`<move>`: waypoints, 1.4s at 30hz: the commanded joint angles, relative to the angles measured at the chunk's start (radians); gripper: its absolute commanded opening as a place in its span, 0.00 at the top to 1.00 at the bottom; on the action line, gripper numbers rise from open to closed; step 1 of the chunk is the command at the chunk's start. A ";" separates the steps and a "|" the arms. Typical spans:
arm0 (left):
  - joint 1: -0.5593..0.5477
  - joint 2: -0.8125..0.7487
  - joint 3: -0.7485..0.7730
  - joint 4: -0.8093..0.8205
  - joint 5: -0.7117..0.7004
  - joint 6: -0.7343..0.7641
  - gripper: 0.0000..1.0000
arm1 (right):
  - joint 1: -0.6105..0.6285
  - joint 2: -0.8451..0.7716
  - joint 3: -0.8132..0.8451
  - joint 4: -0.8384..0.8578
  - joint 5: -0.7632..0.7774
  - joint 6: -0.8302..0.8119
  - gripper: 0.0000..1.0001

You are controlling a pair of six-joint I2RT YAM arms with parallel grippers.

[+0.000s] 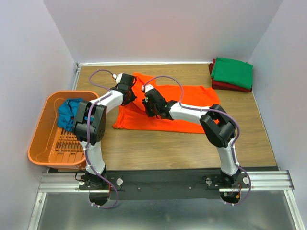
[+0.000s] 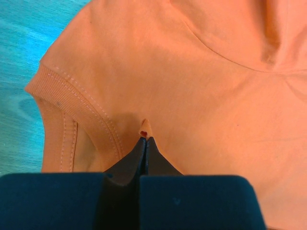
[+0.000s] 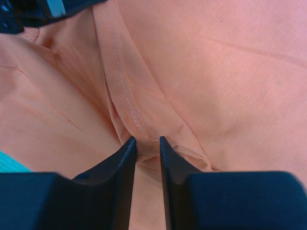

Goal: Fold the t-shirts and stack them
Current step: Fold the tshirt

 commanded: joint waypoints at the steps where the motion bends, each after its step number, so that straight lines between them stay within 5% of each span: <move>1: 0.004 -0.018 0.030 0.016 0.022 0.017 1.00 | 0.011 0.030 0.015 0.012 0.050 -0.002 0.74; 8: 0.004 -0.040 0.035 0.019 0.027 0.029 1.00 | 0.011 0.006 0.018 0.011 0.142 0.005 0.86; 19: 0.004 -0.060 0.070 0.015 0.033 0.048 1.00 | 0.008 -0.017 0.035 0.012 0.296 -0.018 0.87; 42: 0.005 -0.074 0.101 0.008 0.045 0.068 1.00 | -0.014 -0.051 0.040 0.022 0.363 -0.016 0.87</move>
